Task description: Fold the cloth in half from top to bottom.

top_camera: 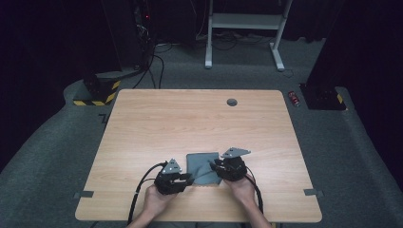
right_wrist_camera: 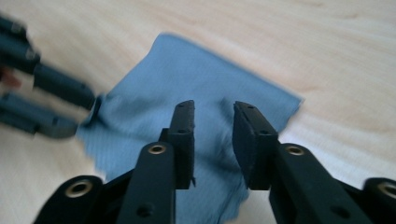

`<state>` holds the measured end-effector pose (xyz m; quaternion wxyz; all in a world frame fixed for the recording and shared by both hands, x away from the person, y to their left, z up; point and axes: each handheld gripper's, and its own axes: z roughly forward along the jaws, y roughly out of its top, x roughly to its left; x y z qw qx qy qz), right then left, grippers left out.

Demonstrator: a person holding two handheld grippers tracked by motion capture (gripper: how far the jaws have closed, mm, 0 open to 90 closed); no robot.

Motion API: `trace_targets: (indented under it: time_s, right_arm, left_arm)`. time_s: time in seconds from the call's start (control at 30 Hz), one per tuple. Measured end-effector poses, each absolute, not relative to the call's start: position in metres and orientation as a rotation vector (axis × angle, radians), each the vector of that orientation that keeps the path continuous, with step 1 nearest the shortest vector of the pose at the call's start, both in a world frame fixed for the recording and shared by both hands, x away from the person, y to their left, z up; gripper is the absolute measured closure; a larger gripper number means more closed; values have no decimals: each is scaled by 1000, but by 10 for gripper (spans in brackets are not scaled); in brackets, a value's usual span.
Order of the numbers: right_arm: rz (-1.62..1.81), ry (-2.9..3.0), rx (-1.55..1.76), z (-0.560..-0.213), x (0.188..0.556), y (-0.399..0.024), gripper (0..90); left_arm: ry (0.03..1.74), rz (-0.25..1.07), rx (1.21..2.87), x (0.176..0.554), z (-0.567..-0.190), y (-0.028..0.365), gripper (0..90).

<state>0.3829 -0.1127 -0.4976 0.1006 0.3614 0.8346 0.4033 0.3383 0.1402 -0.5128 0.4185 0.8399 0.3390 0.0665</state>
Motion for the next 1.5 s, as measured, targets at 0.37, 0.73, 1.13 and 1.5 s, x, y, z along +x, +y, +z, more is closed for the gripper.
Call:
trace_targets:
  time_s: [0.37, 0.73, 1.13, 1.5]
  right_arm:
    - [1106, 2522, 1139, -508, 414, -90, 757]
    - [1156, 2528, 1035, -498, 393, -98, 896]
    - [1187, 2582, 972, -511, 343, -133, 880]
    - [1254, 2466, 1036, -501, 346, -124, 795]
  left_arm:
    - [835, 157, 2120, 338, -514, 135, 846]
    - [825, 159, 2116, 334, -515, 140, 868]
    - [847, 191, 2049, 328, -506, 146, 716]
    - [869, 202, 2098, 342, -508, 130, 618]
